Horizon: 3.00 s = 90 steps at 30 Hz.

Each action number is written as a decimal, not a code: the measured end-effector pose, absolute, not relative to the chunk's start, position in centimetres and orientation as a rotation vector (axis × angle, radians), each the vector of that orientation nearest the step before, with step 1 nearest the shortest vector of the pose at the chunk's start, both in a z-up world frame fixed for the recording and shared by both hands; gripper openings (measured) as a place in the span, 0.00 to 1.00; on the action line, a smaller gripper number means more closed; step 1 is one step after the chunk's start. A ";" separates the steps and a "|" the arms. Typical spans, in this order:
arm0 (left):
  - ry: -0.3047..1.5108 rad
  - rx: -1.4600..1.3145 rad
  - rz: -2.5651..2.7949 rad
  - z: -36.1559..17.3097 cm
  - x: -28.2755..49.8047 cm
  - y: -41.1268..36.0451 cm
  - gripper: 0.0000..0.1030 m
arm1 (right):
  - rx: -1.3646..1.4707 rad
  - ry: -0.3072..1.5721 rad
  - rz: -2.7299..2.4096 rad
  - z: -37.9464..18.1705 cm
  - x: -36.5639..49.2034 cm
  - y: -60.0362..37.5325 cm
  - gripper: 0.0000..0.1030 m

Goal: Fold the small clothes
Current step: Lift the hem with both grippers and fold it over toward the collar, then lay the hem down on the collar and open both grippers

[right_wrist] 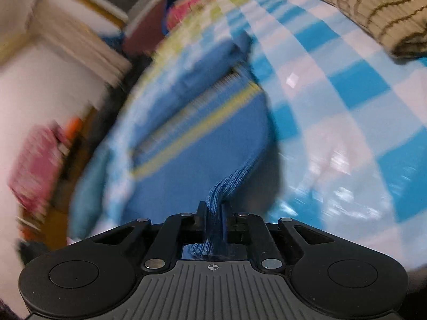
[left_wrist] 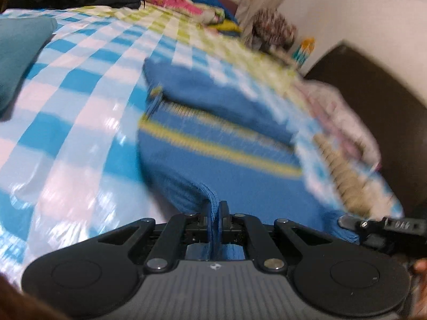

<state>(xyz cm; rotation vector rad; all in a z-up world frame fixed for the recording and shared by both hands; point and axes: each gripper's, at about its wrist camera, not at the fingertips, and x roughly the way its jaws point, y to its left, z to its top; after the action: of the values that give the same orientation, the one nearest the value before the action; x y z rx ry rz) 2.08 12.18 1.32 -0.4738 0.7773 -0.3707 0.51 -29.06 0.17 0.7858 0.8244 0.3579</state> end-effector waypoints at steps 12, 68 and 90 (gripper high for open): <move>0.511 -0.578 -0.335 6.3 13.6 14.2 0.11 | 0.983 0.532 0.377 3.9 12.1 -29.1 0.10; 0.618 -0.120 0.018 -1.3 26.1 10.6 0.35 | 0.421 0.674 0.019 -1.5 27.0 -25.7 0.30; 0.593 -0.088 0.053 -1.4 24.6 11.4 0.20 | 0.398 0.636 -0.018 -1.4 26.6 -26.7 0.13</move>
<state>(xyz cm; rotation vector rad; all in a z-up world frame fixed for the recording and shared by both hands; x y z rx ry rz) 24.64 11.37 -1.39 -0.0881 0.5929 0.0527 26.59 -26.73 -1.39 0.3982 0.6364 -0.0178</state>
